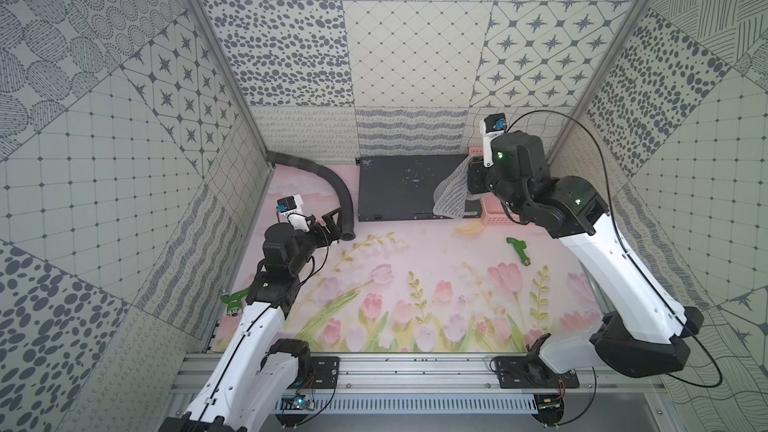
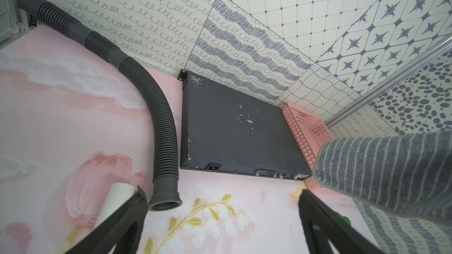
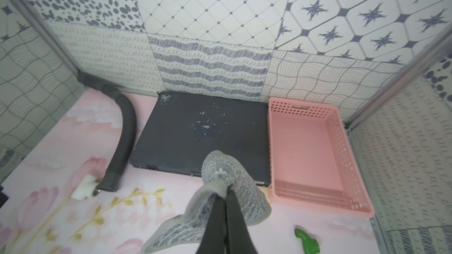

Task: Fold the square dishcloth
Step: Flatten out the cleaning item at the center of the board.

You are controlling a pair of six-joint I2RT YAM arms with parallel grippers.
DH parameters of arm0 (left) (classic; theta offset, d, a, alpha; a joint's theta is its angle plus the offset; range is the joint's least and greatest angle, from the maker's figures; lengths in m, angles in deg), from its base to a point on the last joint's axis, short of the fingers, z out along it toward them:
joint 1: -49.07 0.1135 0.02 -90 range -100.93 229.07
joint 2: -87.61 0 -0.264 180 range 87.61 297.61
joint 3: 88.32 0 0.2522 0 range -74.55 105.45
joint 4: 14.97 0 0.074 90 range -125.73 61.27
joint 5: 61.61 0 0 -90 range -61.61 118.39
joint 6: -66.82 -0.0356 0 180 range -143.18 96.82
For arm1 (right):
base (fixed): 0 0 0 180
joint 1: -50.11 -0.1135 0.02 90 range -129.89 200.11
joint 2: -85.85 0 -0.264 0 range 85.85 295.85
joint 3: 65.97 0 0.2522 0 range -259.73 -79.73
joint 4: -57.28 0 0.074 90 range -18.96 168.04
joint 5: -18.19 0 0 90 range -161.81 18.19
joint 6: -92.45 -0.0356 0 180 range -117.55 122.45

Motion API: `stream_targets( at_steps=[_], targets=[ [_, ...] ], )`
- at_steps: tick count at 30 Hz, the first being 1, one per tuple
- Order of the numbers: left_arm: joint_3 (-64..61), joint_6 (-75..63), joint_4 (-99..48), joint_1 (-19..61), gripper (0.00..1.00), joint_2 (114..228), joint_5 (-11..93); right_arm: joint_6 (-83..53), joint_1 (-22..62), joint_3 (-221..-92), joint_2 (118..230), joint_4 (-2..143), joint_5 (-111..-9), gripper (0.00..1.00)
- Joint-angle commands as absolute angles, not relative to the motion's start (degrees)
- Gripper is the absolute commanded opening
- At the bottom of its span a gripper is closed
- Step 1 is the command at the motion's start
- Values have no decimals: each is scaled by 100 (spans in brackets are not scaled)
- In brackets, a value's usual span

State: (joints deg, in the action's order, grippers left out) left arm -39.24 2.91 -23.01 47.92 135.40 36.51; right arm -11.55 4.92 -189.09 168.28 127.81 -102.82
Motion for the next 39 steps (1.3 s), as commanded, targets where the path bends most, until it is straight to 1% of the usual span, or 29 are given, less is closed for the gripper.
stream_targets(
  at_steps=[1, 5, 10, 13, 15, 18, 22, 25, 27, 29, 32, 34, 36, 39],
  targets=[
    [-3758, 1319, -3167, 4758, 99, 13503, 4254, -1569, -63, -18443, 16967, 12703, -10325, 0],
    [-3767, 1425, -3469, 4757, 99, 13469, 4491, -2119, -445, -17632, 16889, 12682, -10306, 0],
    [-4066, 1539, -3591, 4670, 99, 13417, 5036, -3050, -449, -16004, 16492, 12554, -10200, 0],
    [-4306, 1665, -3568, 4435, 99, 13430, 5346, -3560, -350, -15167, 16123, 12554, -10210, 0],
    [-4498, 1720, -3479, 4117, 99, 13411, 5420, -3837, -171, -14663, 15860, 12553, -10095, 0],
    [-4830, 1681, -3230, 3375, 99, 13391, 5353, -4080, 44, -14069, 15507, 12541, -9950, 1],
    [-5279, 1662, -2397, 2331, 99, 13561, 5122, -4156, 211, -13635, 15277, 12459, -9819, 1],
    [-5314, 1435, -1917, 1670, 99, 13959, 4740, -4167, 256, -13462, 15294, 12354, -9746, 1],
    [-5148, 1253, -1677, 1392, 99, 14380, 4640, -4167, 265, -13388, 15328, 12266, -9707, 1],
    [-4910, 1133, -1423, 1202, 95, 14881, 4652, -4172, 265, -13349, 15368, 12215, -9686, 1],
    [-4498, 1036, -1021, 1046, 88, 15716, 4923, -4191, 272, -13301, 15387, 12148, -9726, 1],
    [-4220, 978, -908, 1014, 87, 16227, 5037, -4222, 282, -13289, 15394, 12104, -9751, 2],
    [-4010, 896, -791, 1013, 84, 16702, 5055, -4239, 291, -13266, 15404, 12047, -9743, 2],
    [-3671, 700, -790, 1013, 81, 17215, 5057, -4231, 300, -13268, 15429, 11985, -9721, 2]
  ],
)
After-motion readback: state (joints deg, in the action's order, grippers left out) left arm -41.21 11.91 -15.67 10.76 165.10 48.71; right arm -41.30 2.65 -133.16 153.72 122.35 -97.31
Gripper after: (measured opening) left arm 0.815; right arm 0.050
